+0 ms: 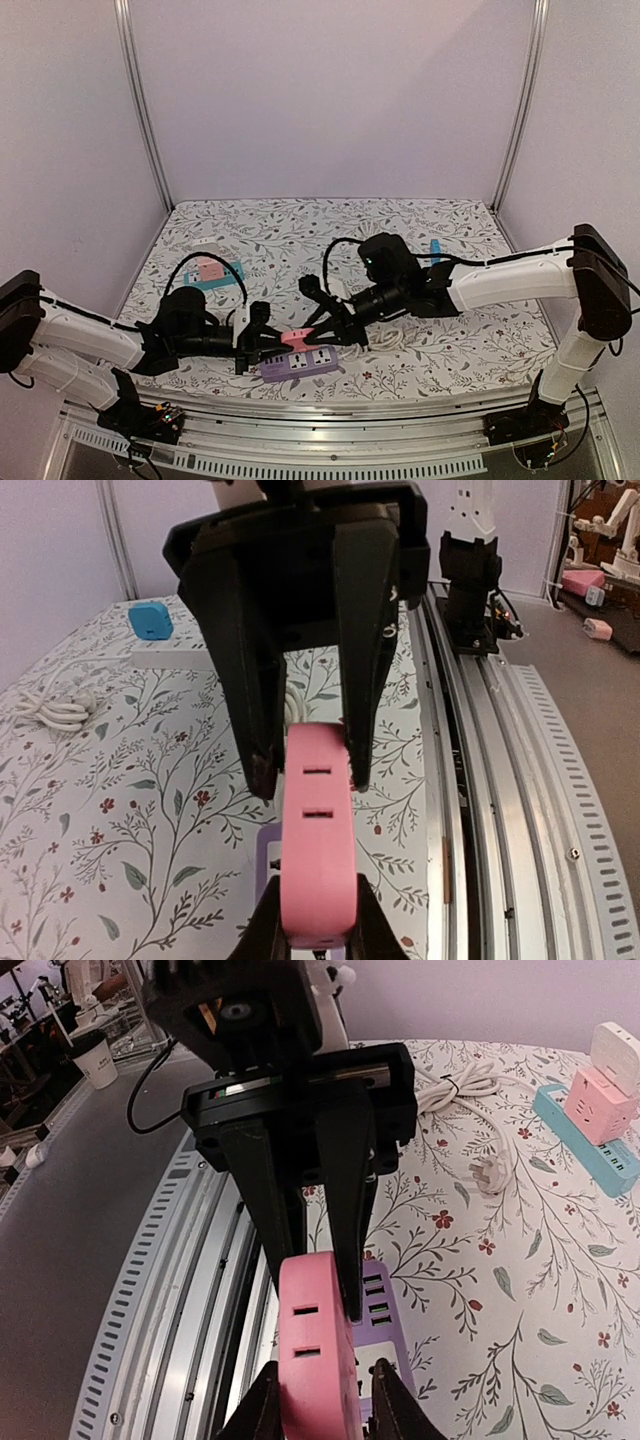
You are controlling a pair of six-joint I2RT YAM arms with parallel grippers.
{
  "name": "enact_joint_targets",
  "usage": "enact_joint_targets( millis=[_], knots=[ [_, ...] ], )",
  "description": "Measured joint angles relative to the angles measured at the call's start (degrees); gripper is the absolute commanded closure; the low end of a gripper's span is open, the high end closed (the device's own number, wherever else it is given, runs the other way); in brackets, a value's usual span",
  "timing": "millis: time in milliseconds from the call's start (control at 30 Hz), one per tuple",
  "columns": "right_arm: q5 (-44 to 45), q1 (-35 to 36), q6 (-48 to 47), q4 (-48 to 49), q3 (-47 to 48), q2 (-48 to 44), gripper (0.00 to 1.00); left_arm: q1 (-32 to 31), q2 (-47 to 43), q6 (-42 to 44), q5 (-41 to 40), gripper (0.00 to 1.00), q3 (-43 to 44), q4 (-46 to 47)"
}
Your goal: Insert the plug
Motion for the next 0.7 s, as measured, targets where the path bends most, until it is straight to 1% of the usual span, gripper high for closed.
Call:
enact_joint_targets(
  millis=[100, 233, 467, 533, 700],
  knots=[
    [-0.2, 0.0, -1.01, -1.29, 0.94, 1.01, 0.82, 0.33, 1.46, -0.04, 0.07, 1.0, -0.2, 0.74],
    [-0.35, 0.02, -3.58, -2.36, 2.14, 2.89, 0.86, 1.68, 2.95, 0.33, 1.29, 1.0, -0.37, 0.59],
    [-0.15, 0.02, -8.35, -5.79, 4.87, 5.99, 0.85, 2.95, 4.55, 1.6, 2.84, 1.0, -0.7, -0.22],
    [0.07, 0.04, -8.98, -6.43, 5.22, 6.21, 0.83, 3.06, 4.74, 1.86, 2.89, 1.0, -0.72, -0.17],
    [0.31, 0.13, -9.51, -7.02, 5.33, 6.32, 0.82, 3.15, 5.05, 2.75, 3.17, 1.0, -0.74, -0.04]
  ],
)
